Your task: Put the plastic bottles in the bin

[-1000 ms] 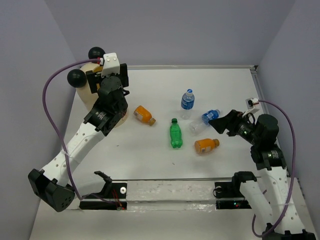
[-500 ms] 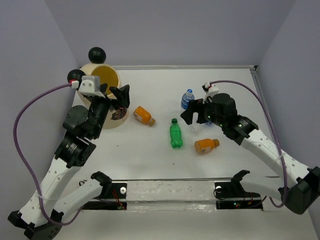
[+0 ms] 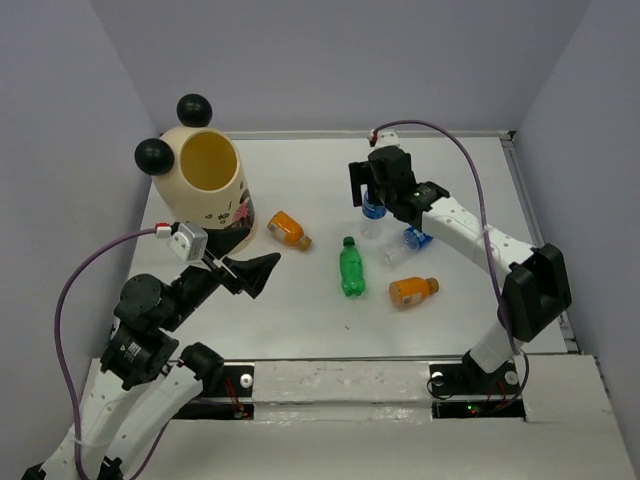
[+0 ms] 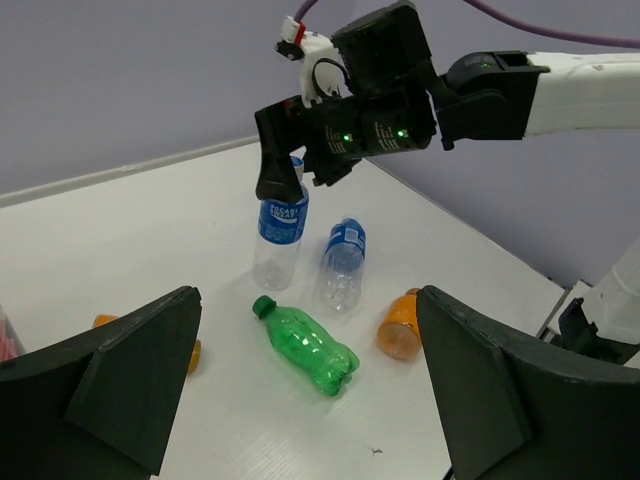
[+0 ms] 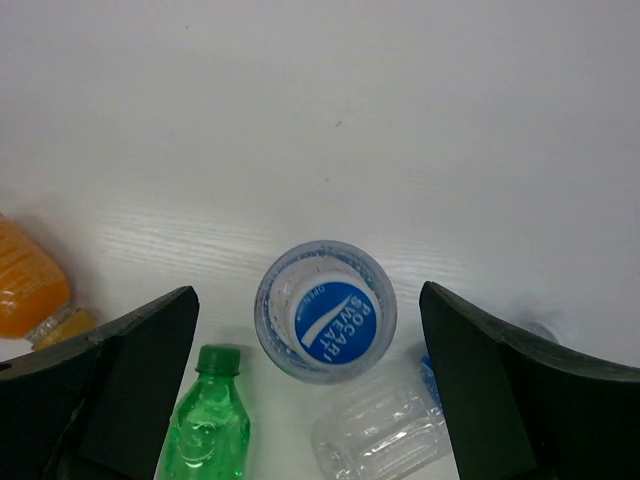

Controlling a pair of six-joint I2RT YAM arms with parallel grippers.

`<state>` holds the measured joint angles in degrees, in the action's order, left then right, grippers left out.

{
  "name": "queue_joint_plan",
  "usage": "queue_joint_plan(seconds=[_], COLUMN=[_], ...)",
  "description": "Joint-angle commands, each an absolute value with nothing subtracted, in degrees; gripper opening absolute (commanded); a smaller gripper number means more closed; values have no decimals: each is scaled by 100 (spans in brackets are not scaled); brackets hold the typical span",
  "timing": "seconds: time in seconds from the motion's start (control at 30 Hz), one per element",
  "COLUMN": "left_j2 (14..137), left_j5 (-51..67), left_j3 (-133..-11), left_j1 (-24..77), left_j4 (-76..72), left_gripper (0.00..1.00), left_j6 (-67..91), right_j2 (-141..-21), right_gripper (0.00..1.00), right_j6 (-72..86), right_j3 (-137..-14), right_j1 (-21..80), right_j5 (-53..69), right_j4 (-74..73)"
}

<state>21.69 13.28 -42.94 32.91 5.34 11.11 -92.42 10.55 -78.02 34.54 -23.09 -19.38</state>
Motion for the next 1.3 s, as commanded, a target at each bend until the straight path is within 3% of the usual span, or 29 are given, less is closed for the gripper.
queue_joint_plan(seconds=[0.0,0.03,0.13,0.23,0.4,0.7,1.0,1.27], left_j2=[2040,2004,1890,1820,1758,1740,1732,1424], left_j5=[1582,1539,1433,1328,1073,-299,-439,-1010], left_j3=[-4123,-4096,-3973,-3920,-4191,-5027,-5247,-5256], left_j1=[3270,3270,3270,3270,3270,3270,3270,3278], left_j4=[659,659,607,554,396,44,368,729], left_gripper=[99,99,99,99,99,99,99,99], left_j6=[1099,1090,1116,1178,1370,1819,1977,1890], right_j2=[-9649,-9703,-9826,-9765,-9440,-9562,-11232,-11460], right_gripper=[94,92,72,36,14,9,9,7], right_j6=[975,984,1002,993,661,185,-1011,-317], right_j3=[-8445,-8490,-8595,-8736,-9191,-11081,-14226,-14115], right_j1=[3463,3463,3463,3463,3646,4780,6081,6135], right_j5=[-2707,-2751,-2909,-3163,-3392,-2427,-2049,-1065], right_j4=[-1881,-1872,-1881,-1942,-1960,-1592,-1301,-581])
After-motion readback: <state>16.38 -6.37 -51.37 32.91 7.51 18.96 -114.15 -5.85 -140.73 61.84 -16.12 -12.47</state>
